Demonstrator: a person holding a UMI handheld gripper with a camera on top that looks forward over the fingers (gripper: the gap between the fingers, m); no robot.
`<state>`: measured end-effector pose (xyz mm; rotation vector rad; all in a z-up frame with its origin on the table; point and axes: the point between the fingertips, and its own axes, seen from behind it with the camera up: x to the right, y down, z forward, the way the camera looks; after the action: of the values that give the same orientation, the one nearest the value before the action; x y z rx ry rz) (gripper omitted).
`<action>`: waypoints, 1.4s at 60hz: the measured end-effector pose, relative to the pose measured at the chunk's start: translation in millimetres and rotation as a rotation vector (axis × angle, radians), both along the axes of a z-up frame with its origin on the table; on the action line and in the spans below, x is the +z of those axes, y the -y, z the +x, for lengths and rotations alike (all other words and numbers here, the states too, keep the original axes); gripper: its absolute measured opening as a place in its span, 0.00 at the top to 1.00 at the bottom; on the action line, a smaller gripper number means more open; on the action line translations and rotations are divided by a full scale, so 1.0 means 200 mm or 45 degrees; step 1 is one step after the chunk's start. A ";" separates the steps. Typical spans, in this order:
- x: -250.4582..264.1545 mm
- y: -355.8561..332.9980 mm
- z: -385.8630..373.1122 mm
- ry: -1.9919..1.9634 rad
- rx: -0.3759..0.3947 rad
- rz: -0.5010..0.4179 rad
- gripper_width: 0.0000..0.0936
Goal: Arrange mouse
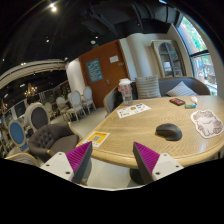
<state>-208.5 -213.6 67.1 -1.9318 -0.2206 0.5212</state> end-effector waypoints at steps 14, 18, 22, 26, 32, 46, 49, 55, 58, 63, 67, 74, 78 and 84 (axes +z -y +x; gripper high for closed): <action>-0.15 -0.26 0.57 0.224 -0.223 0.003 0.10; -0.22 -0.35 0.73 0.291 -0.270 -0.038 0.10; -0.29 -0.44 0.84 0.345 -0.288 -0.080 0.10; -0.34 -0.53 0.92 0.384 -0.288 -0.127 0.09; -0.39 -0.68 0.96 0.397 -0.286 -0.178 0.10; -0.43 -1.05 0.99 0.496 -0.287 -0.268 0.18; -0.45 -1.11 0.95 0.454 -0.265 -0.291 0.35; -0.45 -1.18 0.96 0.456 -0.300 -0.276 0.44; -0.42 -1.20 0.96 0.457 -0.311 -0.243 0.56; -0.38 -1.22 0.94 0.399 -0.315 -0.212 0.59; -0.30 -1.22 0.98 0.362 -0.340 -0.169 0.60; -0.01 -1.21 1.27 0.439 -0.461 -0.019 0.60; 0.10 -1.18 1.53 0.514 -0.566 0.031 0.60; 0.01 -1.14 1.88 0.580 -0.664 -0.059 0.60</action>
<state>167.8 13.7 68.9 -2.0315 0.0139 -0.2635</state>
